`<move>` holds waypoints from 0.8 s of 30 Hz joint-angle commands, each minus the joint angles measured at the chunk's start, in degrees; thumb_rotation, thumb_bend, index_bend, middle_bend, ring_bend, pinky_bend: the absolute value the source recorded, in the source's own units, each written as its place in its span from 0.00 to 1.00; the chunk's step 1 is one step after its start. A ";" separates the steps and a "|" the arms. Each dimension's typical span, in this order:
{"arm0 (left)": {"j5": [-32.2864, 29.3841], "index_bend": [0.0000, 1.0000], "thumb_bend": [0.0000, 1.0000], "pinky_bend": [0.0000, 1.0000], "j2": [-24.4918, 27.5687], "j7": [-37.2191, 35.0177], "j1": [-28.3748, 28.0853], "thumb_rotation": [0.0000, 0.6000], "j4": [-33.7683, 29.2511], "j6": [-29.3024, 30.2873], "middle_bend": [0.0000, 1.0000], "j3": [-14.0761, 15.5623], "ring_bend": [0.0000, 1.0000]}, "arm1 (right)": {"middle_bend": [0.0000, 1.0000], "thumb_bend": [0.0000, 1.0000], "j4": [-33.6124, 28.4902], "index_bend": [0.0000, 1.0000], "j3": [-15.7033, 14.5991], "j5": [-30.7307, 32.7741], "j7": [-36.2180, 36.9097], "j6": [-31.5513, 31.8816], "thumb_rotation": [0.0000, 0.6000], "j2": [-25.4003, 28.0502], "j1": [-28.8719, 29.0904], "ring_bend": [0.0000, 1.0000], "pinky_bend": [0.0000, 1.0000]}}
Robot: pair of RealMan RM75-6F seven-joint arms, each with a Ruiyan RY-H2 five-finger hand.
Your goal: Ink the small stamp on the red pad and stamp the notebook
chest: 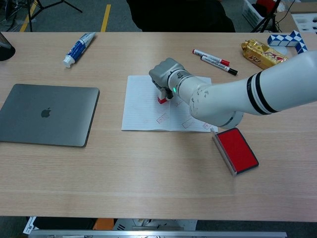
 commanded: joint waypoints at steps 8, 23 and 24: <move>-0.25 0.06 0.24 0.23 0.11 0.04 -0.02 1.00 -0.10 -0.29 0.04 0.03 0.25 | 0.70 0.62 0.67 0.90 0.50 0.01 -0.21 -0.33 1.00 -0.34 -0.10 0.53 0.47; 0.91 0.06 0.24 0.23 0.92 -0.01 -0.09 1.00 -1.22 0.10 0.04 0.25 0.25 | 0.70 0.62 -14.48 0.90 2.08 -2.95 3.82 3.77 1.00 11.22 -2.69 0.53 0.47; 1.05 0.06 0.24 0.23 0.96 0.01 -0.10 1.00 -1.34 0.14 0.04 0.28 0.25 | 0.70 0.62 -16.14 0.90 2.02 -3.25 4.23 4.07 1.00 12.58 -3.01 0.53 0.47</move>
